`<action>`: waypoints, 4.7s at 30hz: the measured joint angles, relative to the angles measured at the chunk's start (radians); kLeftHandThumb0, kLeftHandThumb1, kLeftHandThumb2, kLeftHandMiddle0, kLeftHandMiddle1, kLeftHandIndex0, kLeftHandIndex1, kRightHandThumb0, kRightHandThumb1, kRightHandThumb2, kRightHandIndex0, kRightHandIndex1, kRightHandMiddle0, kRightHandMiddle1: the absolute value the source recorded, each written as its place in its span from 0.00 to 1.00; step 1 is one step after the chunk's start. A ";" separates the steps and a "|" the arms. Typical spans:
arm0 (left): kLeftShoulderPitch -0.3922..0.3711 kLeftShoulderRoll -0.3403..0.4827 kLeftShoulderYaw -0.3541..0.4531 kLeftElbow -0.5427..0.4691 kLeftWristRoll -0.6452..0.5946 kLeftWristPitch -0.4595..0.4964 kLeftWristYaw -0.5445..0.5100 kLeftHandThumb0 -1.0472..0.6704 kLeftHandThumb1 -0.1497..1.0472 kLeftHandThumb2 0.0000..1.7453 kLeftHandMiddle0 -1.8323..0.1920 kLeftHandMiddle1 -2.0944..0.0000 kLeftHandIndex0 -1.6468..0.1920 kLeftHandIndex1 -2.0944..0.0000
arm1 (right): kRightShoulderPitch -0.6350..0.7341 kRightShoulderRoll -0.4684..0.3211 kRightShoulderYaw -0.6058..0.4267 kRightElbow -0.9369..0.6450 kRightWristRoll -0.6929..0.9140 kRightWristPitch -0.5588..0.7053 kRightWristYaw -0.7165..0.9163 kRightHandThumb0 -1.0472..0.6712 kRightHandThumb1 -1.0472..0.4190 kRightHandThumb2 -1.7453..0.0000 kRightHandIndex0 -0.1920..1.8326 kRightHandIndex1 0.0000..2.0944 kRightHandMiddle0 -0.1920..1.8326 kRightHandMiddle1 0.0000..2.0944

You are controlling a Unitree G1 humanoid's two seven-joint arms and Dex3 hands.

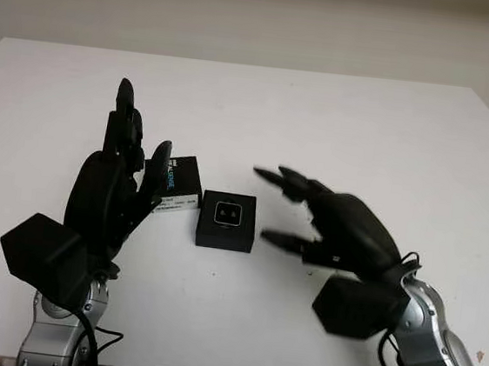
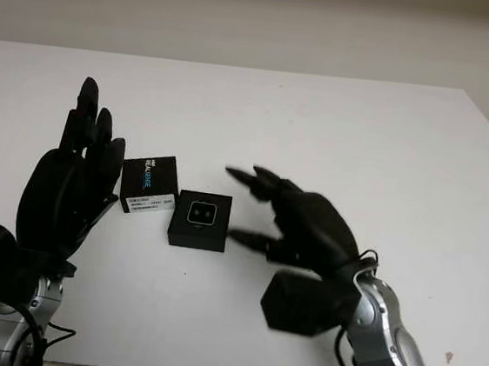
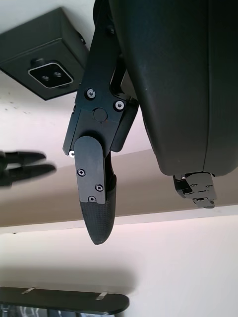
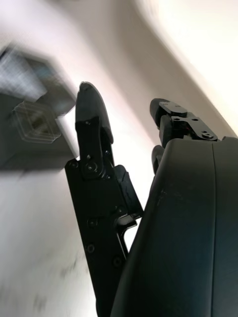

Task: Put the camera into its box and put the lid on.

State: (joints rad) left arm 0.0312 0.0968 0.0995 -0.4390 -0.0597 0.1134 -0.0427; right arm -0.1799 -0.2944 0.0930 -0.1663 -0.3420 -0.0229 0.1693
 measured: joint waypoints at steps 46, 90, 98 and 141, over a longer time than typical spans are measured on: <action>-0.639 0.566 -0.314 1.023 0.611 -0.508 -0.178 0.20 0.88 0.03 0.94 0.97 0.96 0.98 | -0.243 0.146 -0.149 0.102 0.366 0.286 -0.063 0.31 0.00 0.79 0.23 0.10 0.00 0.51; -0.709 0.515 -0.353 1.149 0.501 -0.587 -0.275 0.56 1.00 0.05 0.72 0.45 0.67 0.67 | -0.212 0.153 -0.147 0.113 0.350 0.255 -0.115 0.32 0.00 0.79 0.18 0.17 0.00 0.50; -0.736 0.552 -0.393 1.162 0.643 -0.654 -0.176 0.56 0.93 0.03 0.74 0.42 0.67 0.57 | -0.212 0.153 -0.143 0.113 0.348 0.238 -0.113 0.31 0.00 0.79 0.18 0.21 0.00 0.52; -0.505 0.527 -0.092 0.264 0.168 0.146 -0.488 0.51 0.93 0.03 0.71 0.39 0.73 0.42 | -0.182 0.190 -0.136 0.105 0.338 0.229 -0.142 0.32 0.00 0.80 0.10 0.37 0.00 0.51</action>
State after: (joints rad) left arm -0.4739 0.6240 0.0075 -0.1753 0.1084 0.2595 -0.5310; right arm -0.3622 -0.1046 -0.0431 -0.0616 -0.0036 0.2064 0.0268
